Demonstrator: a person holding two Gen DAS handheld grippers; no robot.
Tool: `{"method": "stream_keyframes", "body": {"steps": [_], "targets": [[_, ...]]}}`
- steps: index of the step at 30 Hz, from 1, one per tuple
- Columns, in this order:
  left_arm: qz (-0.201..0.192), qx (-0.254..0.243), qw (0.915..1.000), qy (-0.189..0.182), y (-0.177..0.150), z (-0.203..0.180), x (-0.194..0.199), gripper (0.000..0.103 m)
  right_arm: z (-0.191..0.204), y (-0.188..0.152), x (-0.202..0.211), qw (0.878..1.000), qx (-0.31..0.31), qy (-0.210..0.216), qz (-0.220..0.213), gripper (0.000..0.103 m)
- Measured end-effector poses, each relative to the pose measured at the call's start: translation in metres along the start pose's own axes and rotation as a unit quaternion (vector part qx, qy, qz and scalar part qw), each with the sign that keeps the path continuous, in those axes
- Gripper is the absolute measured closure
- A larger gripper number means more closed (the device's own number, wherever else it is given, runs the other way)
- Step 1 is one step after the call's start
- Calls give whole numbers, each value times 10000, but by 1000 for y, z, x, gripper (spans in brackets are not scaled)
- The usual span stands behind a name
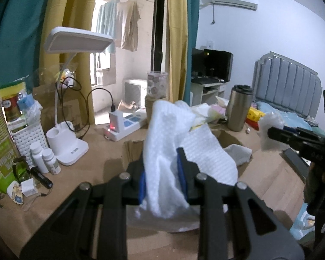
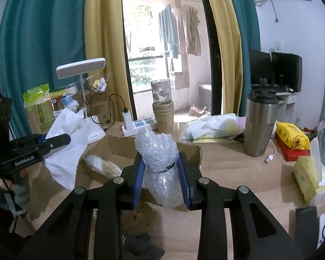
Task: Organize soft objects
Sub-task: 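Carry the tissue with the left tool while the right tool carries the bubble wrap over the box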
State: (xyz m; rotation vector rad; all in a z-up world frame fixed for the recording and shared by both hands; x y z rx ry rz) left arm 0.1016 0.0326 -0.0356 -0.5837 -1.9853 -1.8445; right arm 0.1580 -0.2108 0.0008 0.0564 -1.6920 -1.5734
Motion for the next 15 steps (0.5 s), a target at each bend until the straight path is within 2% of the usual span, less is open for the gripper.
{"method": "stream_keyframes", "body": {"steps": [15], "targets": [[118, 111, 9998, -145, 21, -16, -43, 77, -20, 18, -27, 9998, -1, 192, -65, 71]]}}
Point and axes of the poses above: each gripper's, at about its wrist camera, not at the fingertips, and x roughly against the way its jaws point, z to its left, y to its top, the point moved 3 cm from there along -x, roughly the way its jaws point, and after that the axes turned 6 degrees about z, right-handed, at the moved point
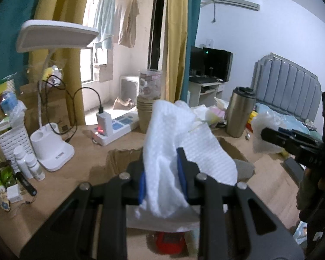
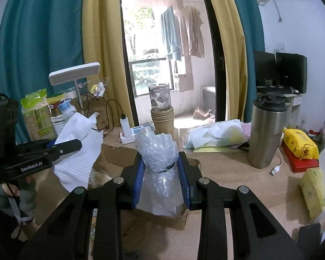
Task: Organize soft objects
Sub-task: 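Carry the tissue with the left tool while the right tool carries the bubble wrap over the box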
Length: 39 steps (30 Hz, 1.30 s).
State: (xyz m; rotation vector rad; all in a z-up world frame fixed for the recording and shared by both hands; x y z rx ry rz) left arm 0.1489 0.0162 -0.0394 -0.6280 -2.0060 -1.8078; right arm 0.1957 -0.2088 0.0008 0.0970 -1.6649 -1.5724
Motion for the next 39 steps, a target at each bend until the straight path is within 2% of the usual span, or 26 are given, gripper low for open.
{"method": "stream_keyframes", "body": {"steps": [10, 19, 26, 31, 35, 39], "targets": [[81, -243, 9996, -68, 15, -20, -39, 77, -17, 6, -22, 9998, -143, 156, 23, 71], [399, -293, 9987, -118, 14, -30, -78, 77, -18, 3, -51, 9992, -95, 310, 238, 70], [824, -383, 9958, -90, 0, -34, -105, 77, -17, -7, -70, 9980, -95, 336, 529, 70], [1211, -484, 9914, -67, -11, -38, -119, 77, -13, -15, -87, 9963, 3, 188, 833, 71], [1419, -351, 9891, -166, -17, -34, -126, 77, -13, -24, -98, 9940, -62, 140, 1079, 71], [1665, -324, 9852, -239, -23, -33, -133, 76, -10, -27, -100, 9936, -61, 62, 1129, 70]]}}
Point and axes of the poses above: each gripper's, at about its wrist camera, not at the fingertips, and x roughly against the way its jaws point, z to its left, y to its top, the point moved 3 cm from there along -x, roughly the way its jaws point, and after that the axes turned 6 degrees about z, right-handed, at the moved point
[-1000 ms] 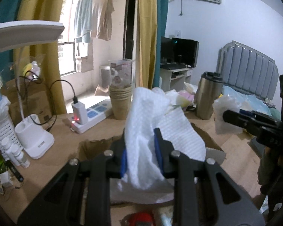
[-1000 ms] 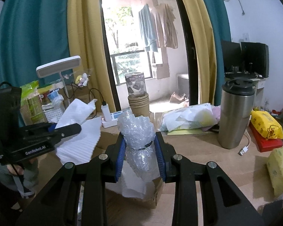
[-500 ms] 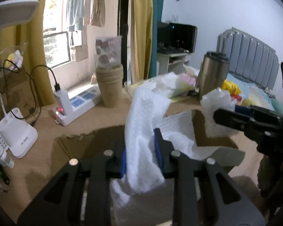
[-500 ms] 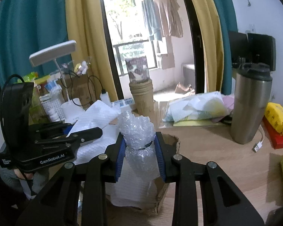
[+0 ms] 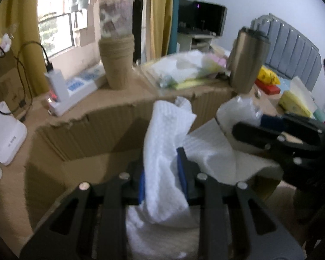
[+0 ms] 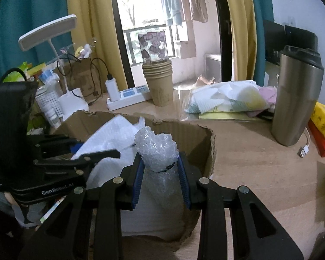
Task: Organize soft objects
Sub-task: 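Carry the tissue with the left tool while the right tool carries the bubble wrap over the box, then open the left tool to drop the tissue in the box while the right tool releases the bubble wrap, then withdraw both open tools from the box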
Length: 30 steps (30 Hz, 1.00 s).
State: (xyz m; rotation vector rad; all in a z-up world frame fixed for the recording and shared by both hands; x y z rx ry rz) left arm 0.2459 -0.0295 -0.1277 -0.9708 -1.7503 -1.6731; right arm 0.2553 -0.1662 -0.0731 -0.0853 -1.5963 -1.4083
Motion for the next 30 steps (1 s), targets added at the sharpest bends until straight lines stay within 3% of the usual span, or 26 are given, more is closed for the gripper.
{"method": "stream_keyframes", "body": {"steps": [6, 8, 10, 11, 14, 18, 30], "targets": [[34, 87, 9999, 51, 0, 0, -2, 71, 0, -1, 1, 10000, -22, -11, -6, 67], [16, 96, 9999, 35, -1, 1, 0, 71, 1, -2, 2, 10000, -14, 3, -1, 61], [-30, 129, 9999, 6, -1, 2, 5, 70, 2, -1, 3, 10000, -19, 14, -48, 45], [-49, 157, 9999, -20, -1, 2, 7, 68, 3, -1, 5, 10000, -25, 9, -82, 43], [-132, 245, 9996, -110, 0, 5, 15, 50, 2, 0, 11, 9999, -70, -34, -151, 43], [-299, 312, 9989, -183, 1, 8, 27, 43, 3, 1, 19, 9996, -107, -97, -235, 43], [-722, 447, 9962, -167, -6, 20, 65, 39, 7, -2, 39, 9990, -128, -277, -336, 42]]}}
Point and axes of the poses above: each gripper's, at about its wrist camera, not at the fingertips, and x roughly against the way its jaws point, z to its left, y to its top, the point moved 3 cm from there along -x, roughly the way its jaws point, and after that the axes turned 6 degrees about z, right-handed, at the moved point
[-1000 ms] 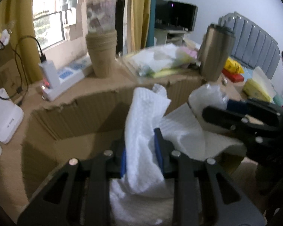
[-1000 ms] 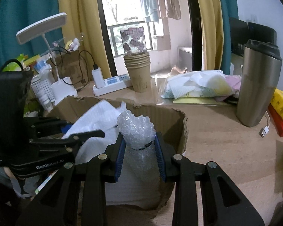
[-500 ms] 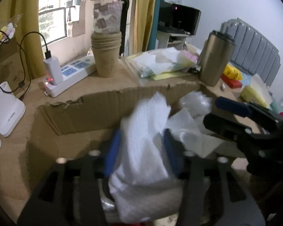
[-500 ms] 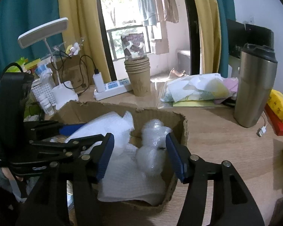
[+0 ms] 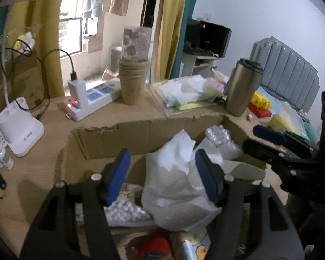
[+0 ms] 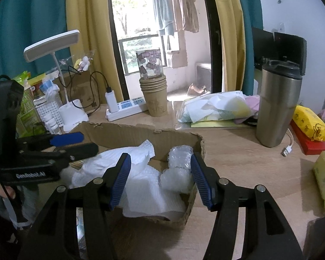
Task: Organize soft objects
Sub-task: 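Withdraw both open tools from the box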
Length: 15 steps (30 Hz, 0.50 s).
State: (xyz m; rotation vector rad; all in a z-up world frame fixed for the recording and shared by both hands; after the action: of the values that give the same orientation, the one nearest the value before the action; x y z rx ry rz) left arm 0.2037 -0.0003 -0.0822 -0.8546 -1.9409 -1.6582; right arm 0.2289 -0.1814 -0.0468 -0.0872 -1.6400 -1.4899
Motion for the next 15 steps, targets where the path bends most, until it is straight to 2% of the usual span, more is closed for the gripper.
{"method": "stream_keyframes", "body": {"steps": [7, 15], "targets": [[-473, 106, 9988, 44, -6, 12, 34, 39, 5, -5, 17, 10000, 3, -55, -80, 42], [-588, -39, 9982, 122, -22, 12, 55, 39, 13, -13, 34, 9998, 1, -138, -134, 42]]}}
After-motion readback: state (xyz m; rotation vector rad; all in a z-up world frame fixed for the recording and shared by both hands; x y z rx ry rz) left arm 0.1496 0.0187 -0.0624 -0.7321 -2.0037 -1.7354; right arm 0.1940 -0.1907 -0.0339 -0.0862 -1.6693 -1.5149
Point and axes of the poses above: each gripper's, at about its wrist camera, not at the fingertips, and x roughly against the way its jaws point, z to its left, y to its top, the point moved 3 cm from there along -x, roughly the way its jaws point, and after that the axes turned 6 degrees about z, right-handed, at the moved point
